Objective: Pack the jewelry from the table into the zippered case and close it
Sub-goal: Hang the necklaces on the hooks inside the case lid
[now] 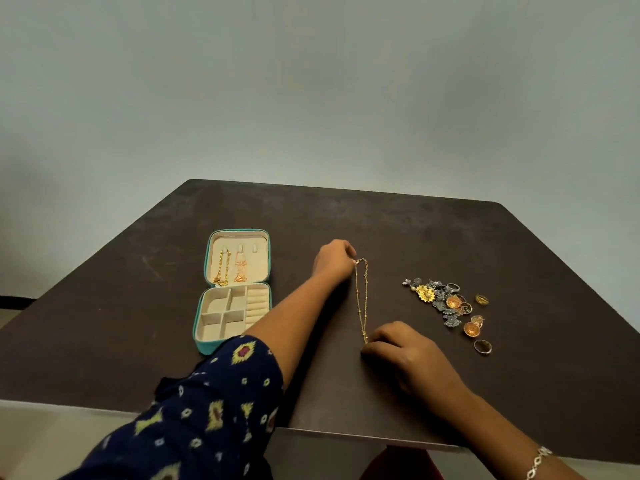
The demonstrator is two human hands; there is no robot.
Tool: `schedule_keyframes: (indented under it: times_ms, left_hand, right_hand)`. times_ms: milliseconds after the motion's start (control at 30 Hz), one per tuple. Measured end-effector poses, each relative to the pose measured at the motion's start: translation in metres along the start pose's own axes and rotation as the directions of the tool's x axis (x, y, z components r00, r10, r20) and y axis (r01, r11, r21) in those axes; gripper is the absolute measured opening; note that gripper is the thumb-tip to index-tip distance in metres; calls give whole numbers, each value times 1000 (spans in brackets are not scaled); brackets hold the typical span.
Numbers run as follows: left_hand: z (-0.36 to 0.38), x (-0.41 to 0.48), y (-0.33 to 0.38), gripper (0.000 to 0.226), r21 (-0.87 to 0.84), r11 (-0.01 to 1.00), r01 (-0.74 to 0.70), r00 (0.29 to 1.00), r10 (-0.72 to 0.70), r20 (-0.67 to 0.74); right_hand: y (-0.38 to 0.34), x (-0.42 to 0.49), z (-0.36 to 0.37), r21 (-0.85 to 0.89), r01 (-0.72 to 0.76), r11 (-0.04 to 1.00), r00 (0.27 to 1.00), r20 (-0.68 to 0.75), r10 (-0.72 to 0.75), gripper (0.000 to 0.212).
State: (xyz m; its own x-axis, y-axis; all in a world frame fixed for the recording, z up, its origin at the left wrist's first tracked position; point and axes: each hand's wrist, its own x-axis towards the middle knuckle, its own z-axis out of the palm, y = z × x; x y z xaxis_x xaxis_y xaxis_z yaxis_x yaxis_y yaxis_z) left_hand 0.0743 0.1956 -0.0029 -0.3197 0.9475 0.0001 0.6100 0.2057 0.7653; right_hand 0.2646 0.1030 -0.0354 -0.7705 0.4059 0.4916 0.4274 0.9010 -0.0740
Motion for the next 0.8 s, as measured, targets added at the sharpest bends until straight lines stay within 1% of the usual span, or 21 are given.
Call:
schedule_keyframes:
  times_ms: [100, 200, 333, 433, 533, 600, 700, 800]
  left_hand:
    - [7, 7, 4, 17, 51, 999, -13, 1000, 14, -14]
    - [12, 9, 9, 19, 147, 988, -37, 999, 42, -29]
    - [18, 11, 12, 13, 261, 964, -54, 993, 79, -89]
    - [21, 12, 13, 7, 301, 951, -70, 988, 107, -109]
    - [21, 11, 14, 14, 303, 951, -68, 989, 104, -103]
    - [19, 12, 12, 16, 223, 975, -21, 992, 48, -113]
    - [15, 13, 11, 13, -6, 998, 58, 992, -58, -109]
    - [9, 13, 13, 21, -274, 958, 87, 992, -108, -63]
  right_hand:
    - [-1, 1, 1, -17, -5, 1000, 1000, 1, 5, 19]
    - [-1, 0, 1, -27, -14, 1000, 1000, 21, 15, 16]
    - [-1, 1, 1, -34, -22, 999, 999, 32, 23, 15]
    - [-1, 1, 2, -48, -36, 998, 999, 32, 38, 13]
    - [-3, 2, 0, -60, -45, 997, 999, 28, 47, 16]
    - [-4, 2, -2, -45, -58, 997, 998, 13, 59, 19]
    - [-5, 2, -4, 8, -64, 998, 998, -19, 64, 19]
    - [-6, 1, -5, 22, -43, 999, 998, -49, 44, 17]
